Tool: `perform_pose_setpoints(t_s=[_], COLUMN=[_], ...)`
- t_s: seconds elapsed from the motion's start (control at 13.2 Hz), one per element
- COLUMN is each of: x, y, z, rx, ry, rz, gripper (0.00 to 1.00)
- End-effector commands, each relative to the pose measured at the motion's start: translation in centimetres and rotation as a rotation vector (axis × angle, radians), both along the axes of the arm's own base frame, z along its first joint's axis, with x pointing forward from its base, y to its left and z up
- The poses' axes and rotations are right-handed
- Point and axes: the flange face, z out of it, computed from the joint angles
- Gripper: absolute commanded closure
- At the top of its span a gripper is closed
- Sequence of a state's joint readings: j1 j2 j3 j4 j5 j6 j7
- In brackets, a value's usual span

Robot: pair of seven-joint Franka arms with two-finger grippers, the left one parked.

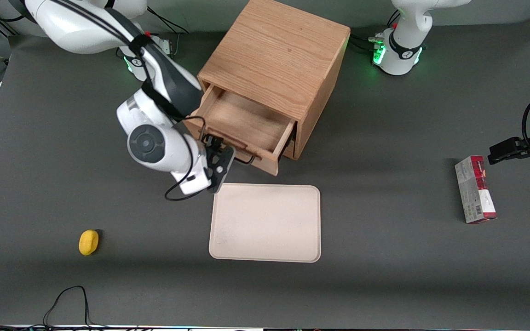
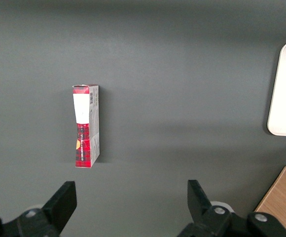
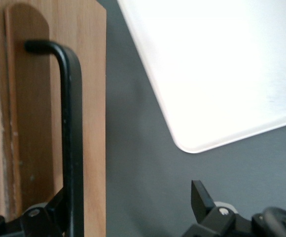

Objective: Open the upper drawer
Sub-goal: 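Pull the handle outward with the right gripper to slide the drawer open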

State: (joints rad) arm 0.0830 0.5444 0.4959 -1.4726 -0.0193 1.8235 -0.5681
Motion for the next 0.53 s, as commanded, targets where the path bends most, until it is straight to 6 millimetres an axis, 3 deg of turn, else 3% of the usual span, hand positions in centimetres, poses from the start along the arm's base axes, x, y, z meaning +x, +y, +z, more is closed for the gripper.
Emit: perform_pose_setpoints(t_s=[0.0, 0.46], x=[3.6, 7.1], y=[-2.2, -5.3], z=[0.6, 1.9], rx=[0.018, 0.026], ry=[-0.043, -0.099], rz=[0.022, -0.049], gripper=[0.0, 0.0])
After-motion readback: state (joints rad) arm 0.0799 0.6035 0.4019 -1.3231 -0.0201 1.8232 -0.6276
